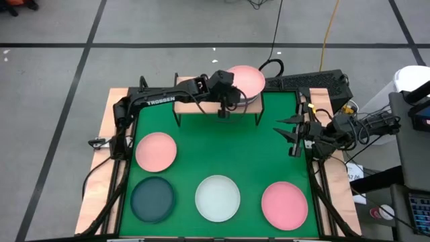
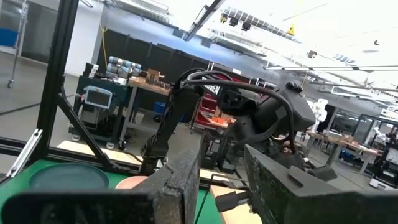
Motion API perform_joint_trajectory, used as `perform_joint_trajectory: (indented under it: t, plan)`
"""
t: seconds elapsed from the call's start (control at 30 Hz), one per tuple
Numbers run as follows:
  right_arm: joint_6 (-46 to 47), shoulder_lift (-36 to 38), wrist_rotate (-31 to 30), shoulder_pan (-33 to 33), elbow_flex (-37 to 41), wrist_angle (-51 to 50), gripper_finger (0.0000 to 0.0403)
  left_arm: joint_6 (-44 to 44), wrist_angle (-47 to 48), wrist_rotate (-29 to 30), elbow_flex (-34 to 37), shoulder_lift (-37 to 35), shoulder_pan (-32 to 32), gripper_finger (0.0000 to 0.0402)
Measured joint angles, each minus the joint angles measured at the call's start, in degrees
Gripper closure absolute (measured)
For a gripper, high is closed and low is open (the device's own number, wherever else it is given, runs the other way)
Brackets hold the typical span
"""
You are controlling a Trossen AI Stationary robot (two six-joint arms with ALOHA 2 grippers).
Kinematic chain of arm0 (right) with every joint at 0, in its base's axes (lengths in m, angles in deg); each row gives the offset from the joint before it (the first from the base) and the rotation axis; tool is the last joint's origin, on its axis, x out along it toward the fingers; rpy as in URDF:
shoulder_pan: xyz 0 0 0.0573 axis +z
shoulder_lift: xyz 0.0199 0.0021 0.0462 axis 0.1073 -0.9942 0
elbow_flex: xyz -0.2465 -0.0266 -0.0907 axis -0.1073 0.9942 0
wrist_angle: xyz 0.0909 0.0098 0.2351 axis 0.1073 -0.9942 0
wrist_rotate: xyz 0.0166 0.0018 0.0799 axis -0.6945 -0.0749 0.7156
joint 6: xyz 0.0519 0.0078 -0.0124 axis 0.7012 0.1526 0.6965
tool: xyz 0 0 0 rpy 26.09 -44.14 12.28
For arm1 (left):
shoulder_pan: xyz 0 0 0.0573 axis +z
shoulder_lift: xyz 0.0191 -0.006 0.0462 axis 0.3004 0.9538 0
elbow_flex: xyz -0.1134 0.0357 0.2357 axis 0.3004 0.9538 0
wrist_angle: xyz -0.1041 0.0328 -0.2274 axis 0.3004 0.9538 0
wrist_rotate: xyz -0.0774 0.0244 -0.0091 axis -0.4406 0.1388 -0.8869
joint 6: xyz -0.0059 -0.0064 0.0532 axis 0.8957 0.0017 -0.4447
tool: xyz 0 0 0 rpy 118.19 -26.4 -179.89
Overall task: Place and stack plates onto a shelf
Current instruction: Stack the top light orange plate on top of white plate on the shelf, then put the light pink plate on the shelf
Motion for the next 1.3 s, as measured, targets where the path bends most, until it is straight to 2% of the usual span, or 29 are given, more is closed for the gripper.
perform_joint_trajectory:
  t: [0.1,0.23,0.4,0.53,0.8,1.1,1.3]
  plan:
    - [-0.13,0.02,0.00,0.00,0.00,-0.33,0.0293,0.86,0.55,0.83,0.00,0.02,-0.35,0.0304]
    - [-0.85,0.02,0.00,0.00,0.00,-0.28,0.0293,0.86,1.95,3.08,0.00,-0.43,-1.18,0.0262]
    - [-2.73,0.07,-0.02,0.00,0.00,-0.31,0.0293,1.20,4.10,9.42,0.11,-1.82,-2.40,0.0208]
    - [-4.25,0.07,-0.06,0.00,0.00,-0.33,0.0293,3.52,2.47,10.16,0.09,-5.26,-3.16,0.0190]
    - [-5.29,0.07,-0.17,-0.09,0.00,-1.04,0.0293,6.45,-3.13,0.00,-0.01,-10.95,-3.81,0.0188]
    - [-4.29,0.04,-0.35,-0.09,0.00,-5.48,0.0293,8.38,-6.82,-7.45,0.31,-11.58,-3.85,0.0188]
    - [1.90,0.38,-0.31,-0.09,0.00,-10.03,0.0293,11.55,-11.64,-9.52,0.74,-11.40,-5.30,0.0188]
